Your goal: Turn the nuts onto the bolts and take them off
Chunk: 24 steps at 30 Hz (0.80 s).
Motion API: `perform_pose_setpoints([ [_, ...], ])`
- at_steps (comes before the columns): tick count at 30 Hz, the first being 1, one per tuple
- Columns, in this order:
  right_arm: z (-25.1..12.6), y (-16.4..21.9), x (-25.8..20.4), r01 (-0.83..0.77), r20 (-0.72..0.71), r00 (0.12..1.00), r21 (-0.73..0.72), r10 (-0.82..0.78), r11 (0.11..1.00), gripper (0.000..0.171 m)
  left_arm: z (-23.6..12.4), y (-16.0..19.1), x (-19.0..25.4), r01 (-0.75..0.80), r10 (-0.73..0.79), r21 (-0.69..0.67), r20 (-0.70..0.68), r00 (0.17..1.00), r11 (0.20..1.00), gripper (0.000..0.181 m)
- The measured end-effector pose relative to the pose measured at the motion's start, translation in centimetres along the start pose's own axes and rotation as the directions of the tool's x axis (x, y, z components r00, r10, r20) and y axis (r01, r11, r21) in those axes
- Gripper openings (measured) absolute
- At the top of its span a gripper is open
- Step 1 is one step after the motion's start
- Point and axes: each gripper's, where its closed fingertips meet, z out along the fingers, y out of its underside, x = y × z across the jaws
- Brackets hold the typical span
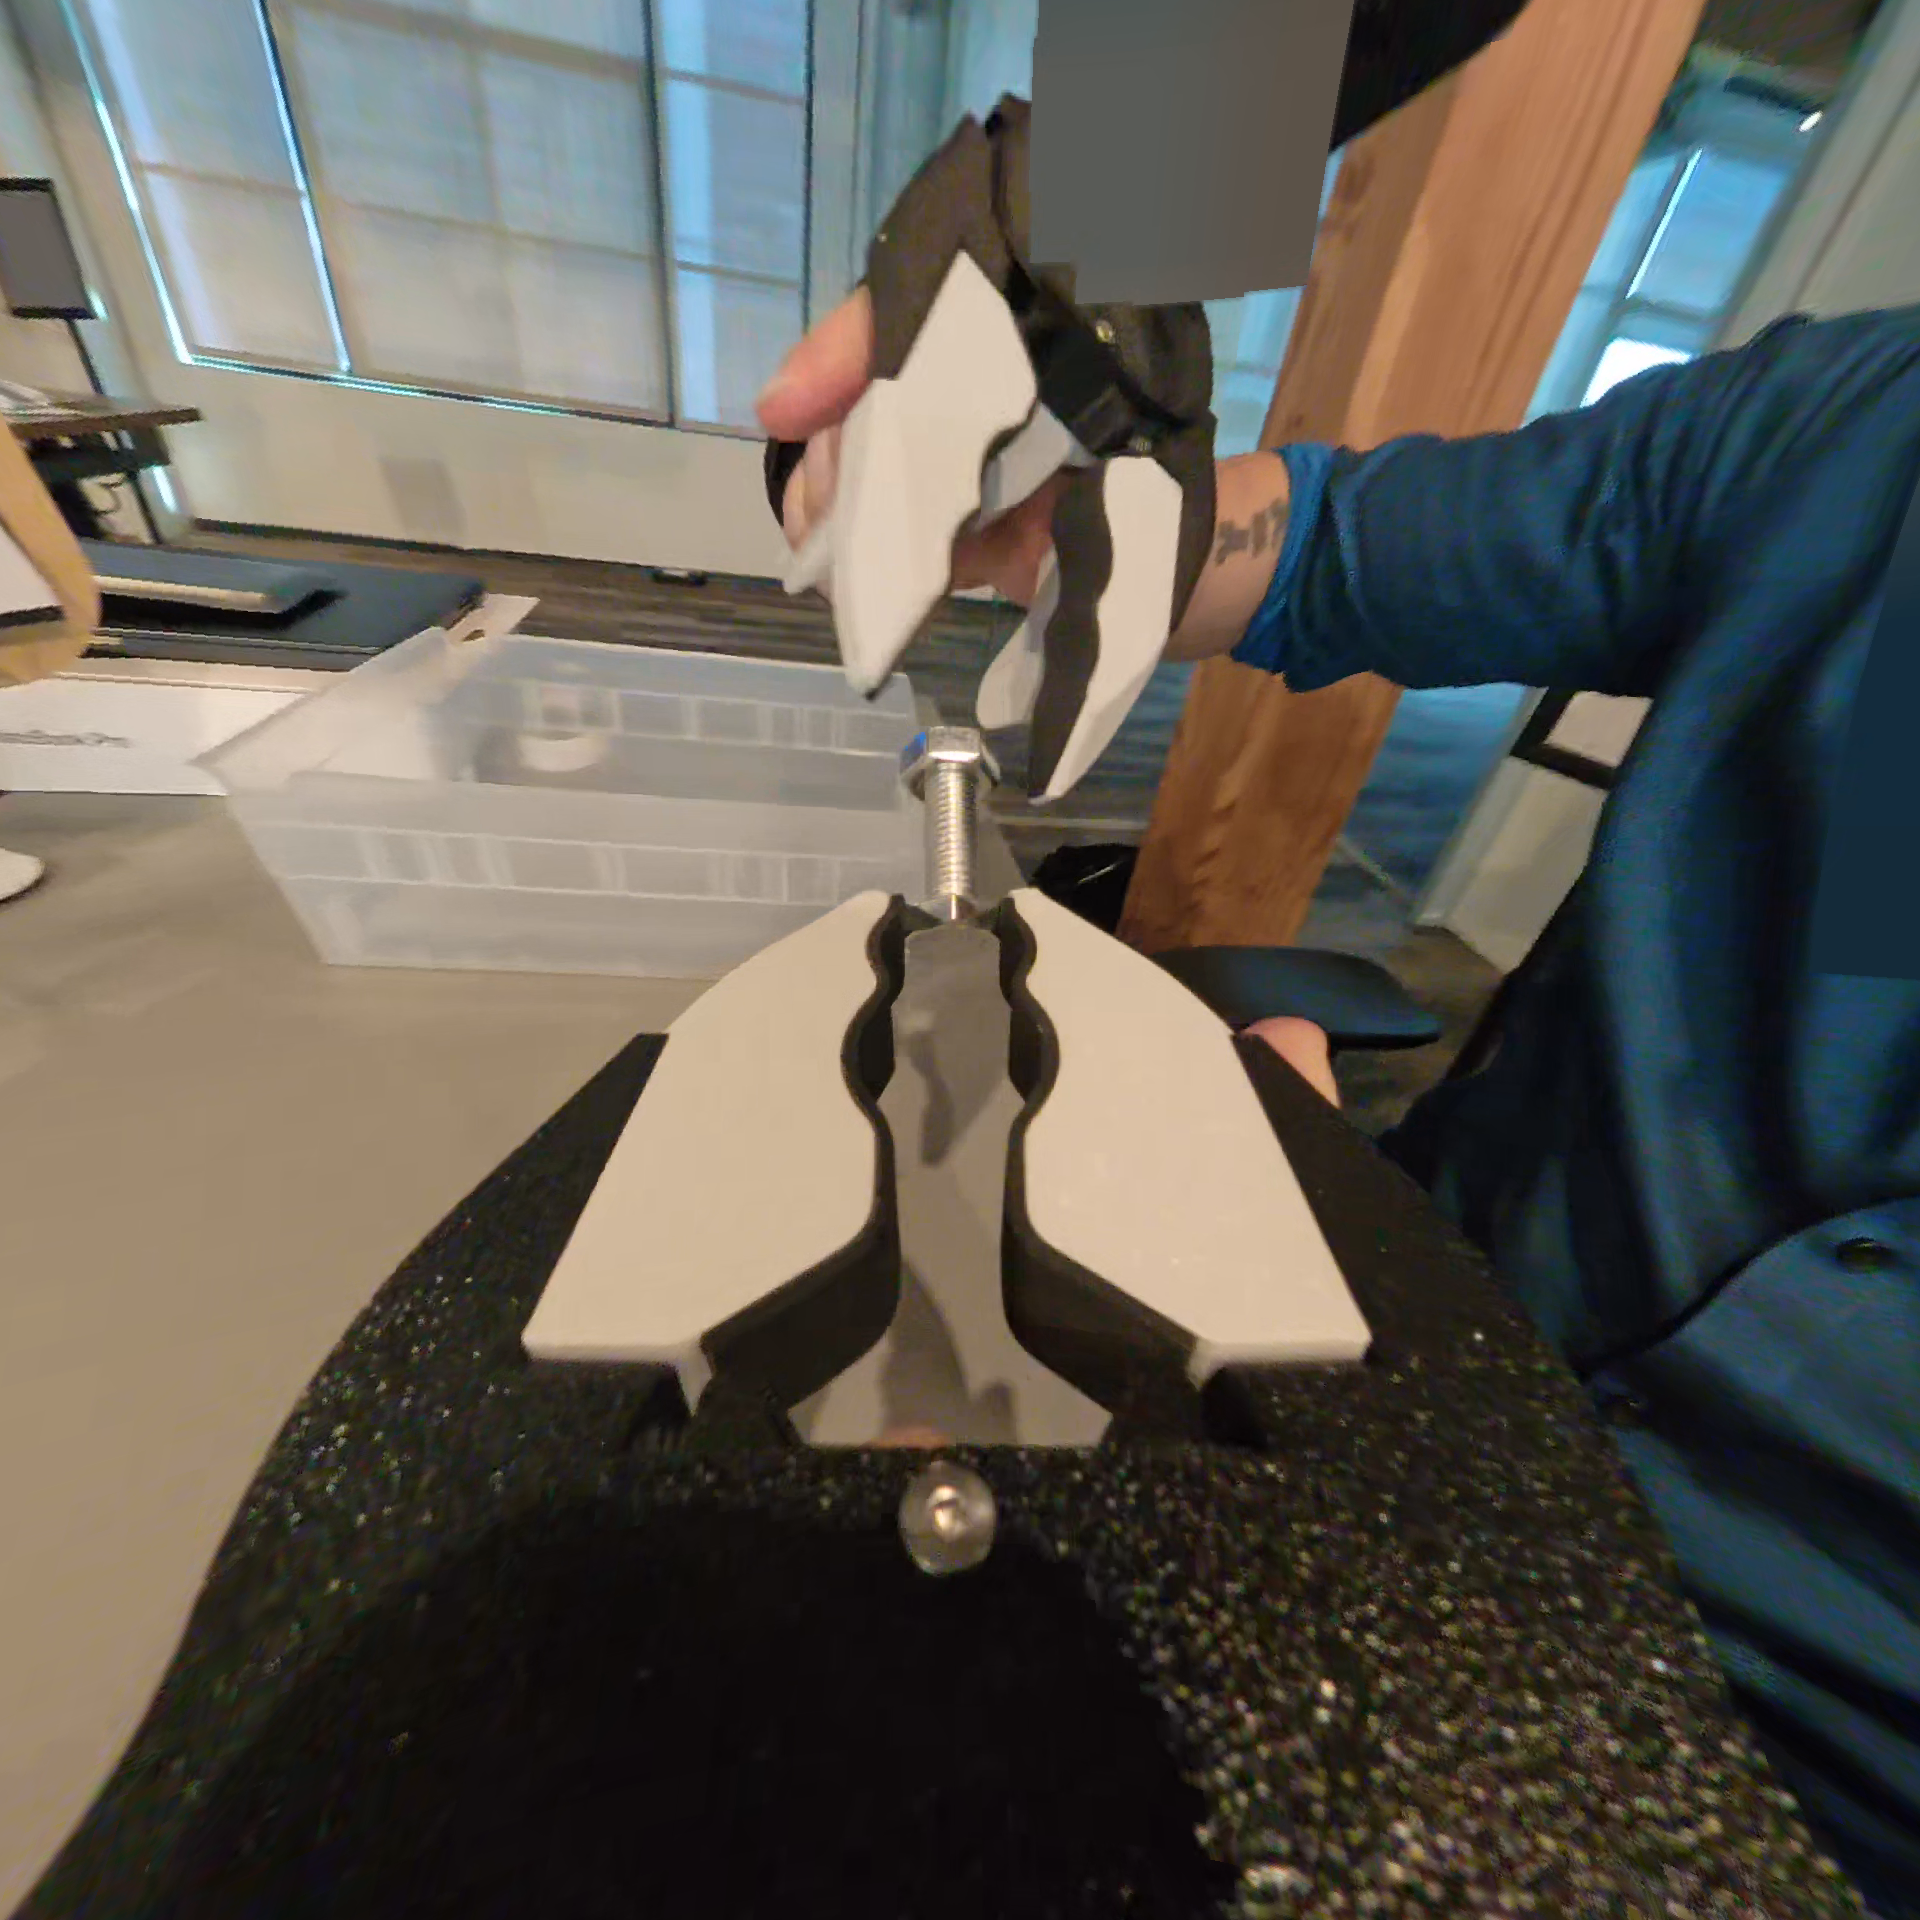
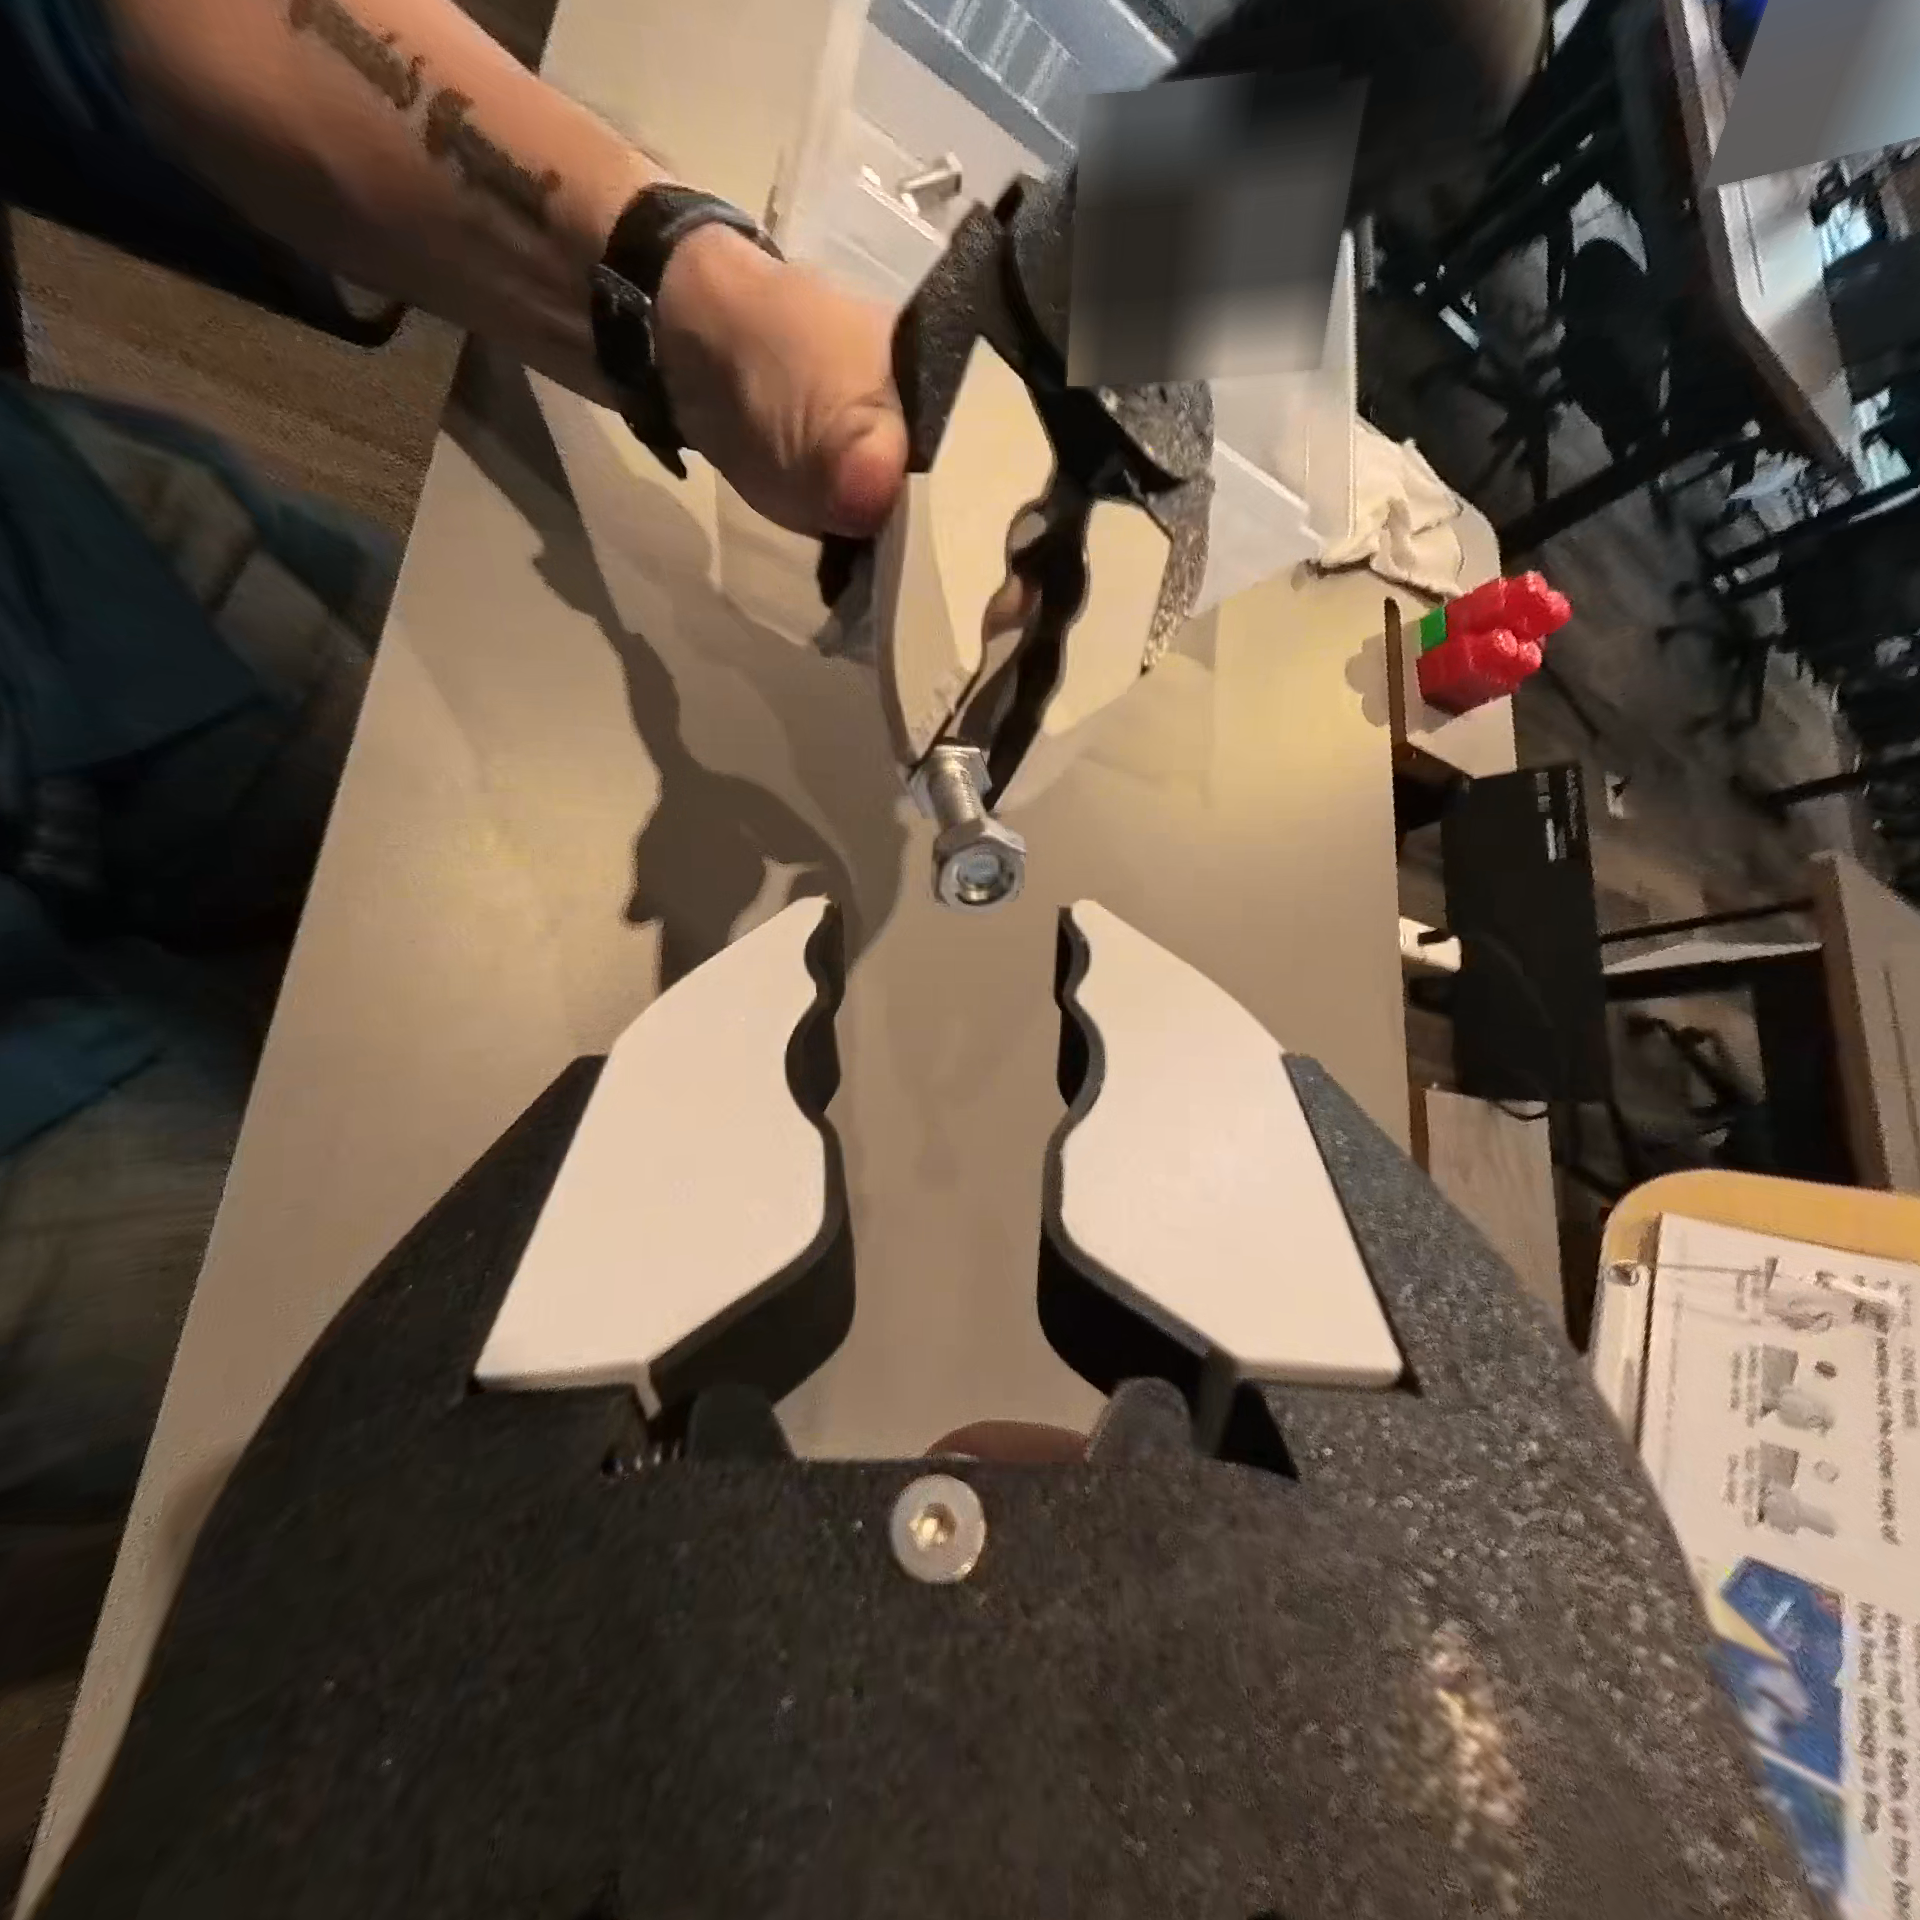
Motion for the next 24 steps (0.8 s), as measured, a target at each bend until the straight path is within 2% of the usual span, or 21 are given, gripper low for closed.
perform_pose_setpoints([
  [3, 0.16, -0.18, -0.07, 0.036, -0.003, 0.999, -0.004, -0.036, 0.999, 0.033, 0.14, 0.14, 0.2, 0.018, -0.018, 0.003, -0.027, 0.999, 1.0, 0.016],
  [9, 0.68, -0.1, -0.35, -0.005, 0.037, 0.999, -0.013, 0.006, 1.0, 0.034, 0.6, 0.3, 0.61, 0.01, -0.01, -0.014, -0.037, 0.999, 1.0, 0.016],
  [12, 0.66, -0.33, -0.59, -0.024, 0.059, 0.998, -0.004, 0.024, 1.0, 0.019, 0.7, 0.43, 0.59, -0.003, 0.002, -0.026, -0.032, 0.999, 1.0, 0.016],
  [16, 0.5, -0.49, -0.45, -0.1, 0.082, 0.992, 0.011, 0.099, 0.995, 0.017, 0.6, 0.38, 0.39, -0.037, 0.037, -0.038, -0.008, 0.999, 0.999, 0.016],
  [18, 0.52, -0.35, -0.41, -0.193, 0.113, 0.975, 0.006, 0.191, 0.981, 0.017, 0.63, 0.48, 0.25, -0.083, 0.085, -0.07, 0.03, 0.996, 0.994, 0.016],
  [21, 0.37, -0.45, -0.16, -0.417, 0.199, 0.892, 0.016, 0.406, 0.909, 0.016, 0.6, 0.39, 0.04, -0.154, 0.164, -0.112, 0.087, 0.983, 0.982, 0.016],
  [24, 0.42, -0.18, -0.02, -0.656, 0.32, 0.712, -0.012, 0.625, 0.754, 0.016, 0.44, 0.27, -0.08, -0.233, 0.257, -0.165, 0.146, 0.955, 0.958, 0.016],
])
